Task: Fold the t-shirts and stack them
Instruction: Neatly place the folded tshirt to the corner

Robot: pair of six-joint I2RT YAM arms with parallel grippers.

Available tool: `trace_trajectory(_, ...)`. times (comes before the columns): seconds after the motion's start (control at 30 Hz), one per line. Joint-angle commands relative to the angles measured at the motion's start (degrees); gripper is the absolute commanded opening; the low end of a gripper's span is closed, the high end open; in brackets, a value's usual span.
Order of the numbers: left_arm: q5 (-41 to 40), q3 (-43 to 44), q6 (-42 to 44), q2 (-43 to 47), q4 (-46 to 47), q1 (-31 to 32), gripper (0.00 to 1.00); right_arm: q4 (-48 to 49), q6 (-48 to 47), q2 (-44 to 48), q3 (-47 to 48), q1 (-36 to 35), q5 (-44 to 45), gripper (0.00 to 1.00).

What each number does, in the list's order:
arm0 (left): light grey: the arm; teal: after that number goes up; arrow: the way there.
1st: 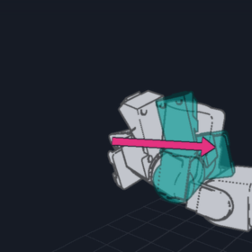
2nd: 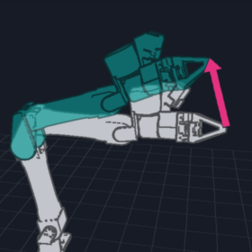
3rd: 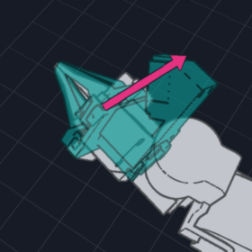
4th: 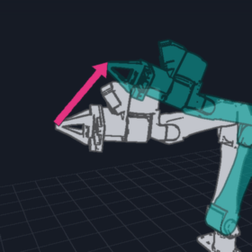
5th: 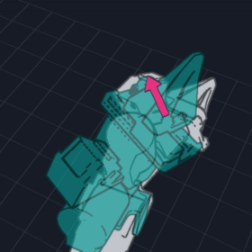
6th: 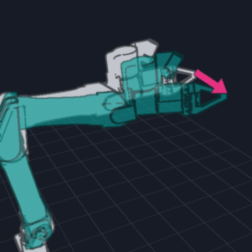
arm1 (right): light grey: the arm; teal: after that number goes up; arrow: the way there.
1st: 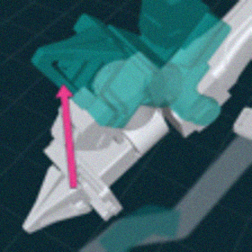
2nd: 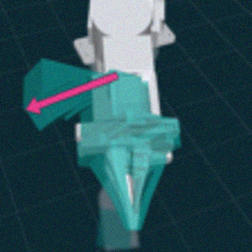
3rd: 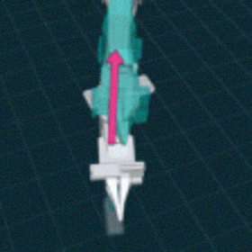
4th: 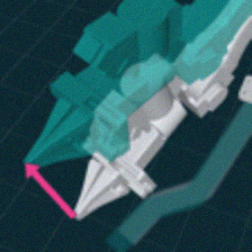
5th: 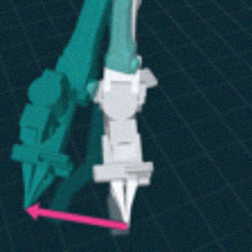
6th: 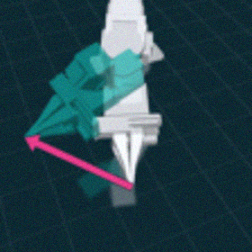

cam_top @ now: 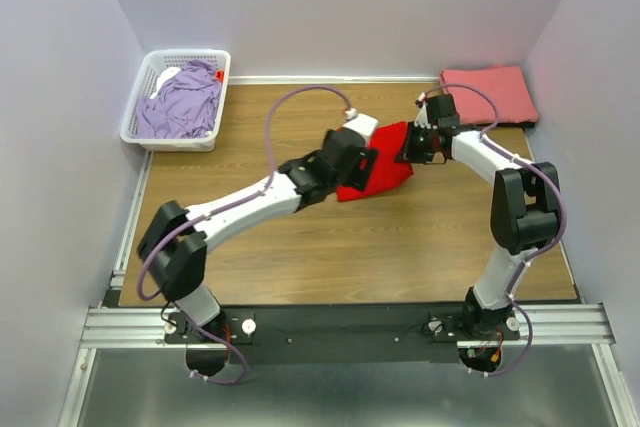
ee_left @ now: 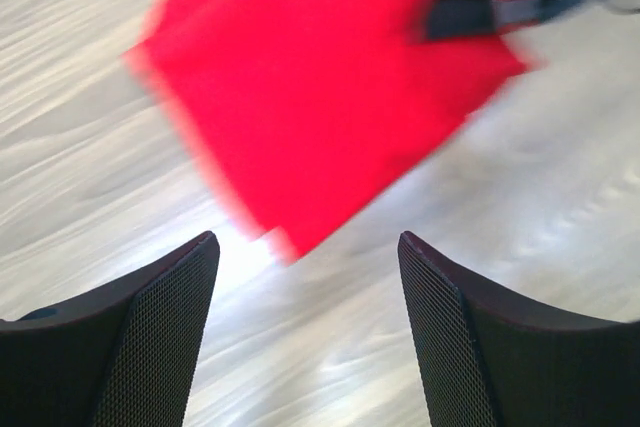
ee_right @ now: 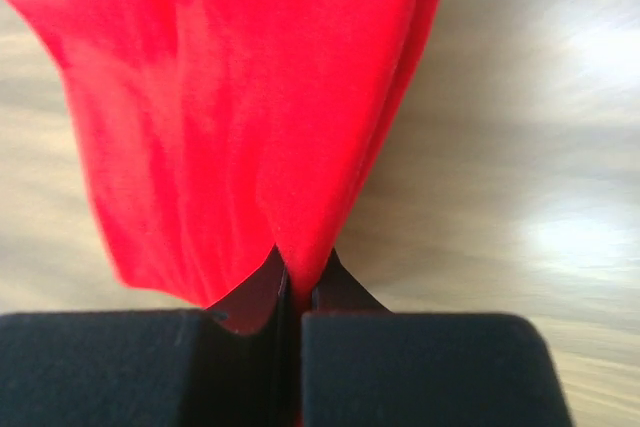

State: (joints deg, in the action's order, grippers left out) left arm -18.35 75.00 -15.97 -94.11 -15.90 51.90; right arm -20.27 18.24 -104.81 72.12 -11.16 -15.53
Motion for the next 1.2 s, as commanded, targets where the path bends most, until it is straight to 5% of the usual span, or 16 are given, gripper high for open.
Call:
trace_trajectory(0.0, 4.45, -6.61, -2.84, 5.75, -0.19, -7.84, 0.8, -8.73, -11.55, -2.06, 7.93, 0.17, 18.91, 0.01)
trace_trajectory(0.23, 8.41, -18.12, -3.37, 12.8, -0.36, -17.7, 0.83, -8.73, -25.0, -5.13, 19.19, 0.35, 35.45, 0.01)
trace_trajectory(0.5, 10.26, -28.94, -6.53, 22.54, -1.23, -25.61, 0.96, -8.64, -32.39, -15.49, 34.2, 0.79, 41.54, 0.01)
trace_trajectory(0.83, 13.42, -32.99, -11.01, 33.81, -3.96, -26.76, 0.98, -8.64, -34.94, -25.17, 53.01, 3.68, 47.26, 0.01)
trace_trajectory(1.17, 15.27, -32.64, -11.37, 33.02, -5.28, -26.85, 0.98, -8.56, -33.1, -30.18, 63.49, 7.37, 48.31, 0.01)
